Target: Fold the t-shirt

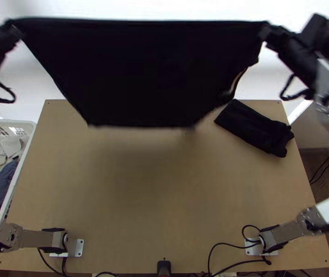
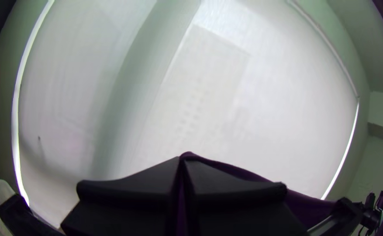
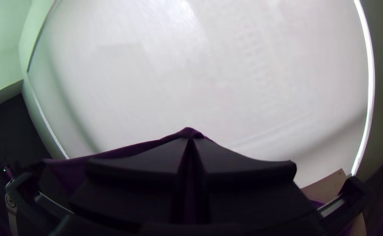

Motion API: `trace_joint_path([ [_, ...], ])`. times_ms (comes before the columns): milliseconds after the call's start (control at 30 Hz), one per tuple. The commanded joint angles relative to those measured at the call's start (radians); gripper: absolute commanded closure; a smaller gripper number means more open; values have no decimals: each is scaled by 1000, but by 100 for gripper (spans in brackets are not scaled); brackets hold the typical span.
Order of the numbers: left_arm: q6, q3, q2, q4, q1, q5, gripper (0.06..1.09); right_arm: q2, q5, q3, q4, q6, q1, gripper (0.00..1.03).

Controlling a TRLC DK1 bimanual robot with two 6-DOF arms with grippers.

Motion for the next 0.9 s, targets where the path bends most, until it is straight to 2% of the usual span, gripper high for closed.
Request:
trace_joint_path([
  [0,-41,51,-109,-26,5,-19,105,-173,3,18,-42,17,16,100],
  [100,-41,38,-215,-174,-9,-5,105,-300,1,-19,-167,17,42,100],
  [200,-30,-63,-358,-293,-37,10,105,-422,1,-95,-311,19,60,100],
  [300,-25,-199,-522,-322,-35,89,105,-518,1,-131,-460,20,80,100],
  [467,-33,-282,-671,-362,-33,107,105,-610,1,-128,-651,26,118,100],
  [667,-47,-285,-671,-335,-29,101,105,-587,1,-49,-679,36,140,100],
  [867,-51,-290,-620,-315,-26,93,105,-515,3,-46,-641,36,141,100],
])
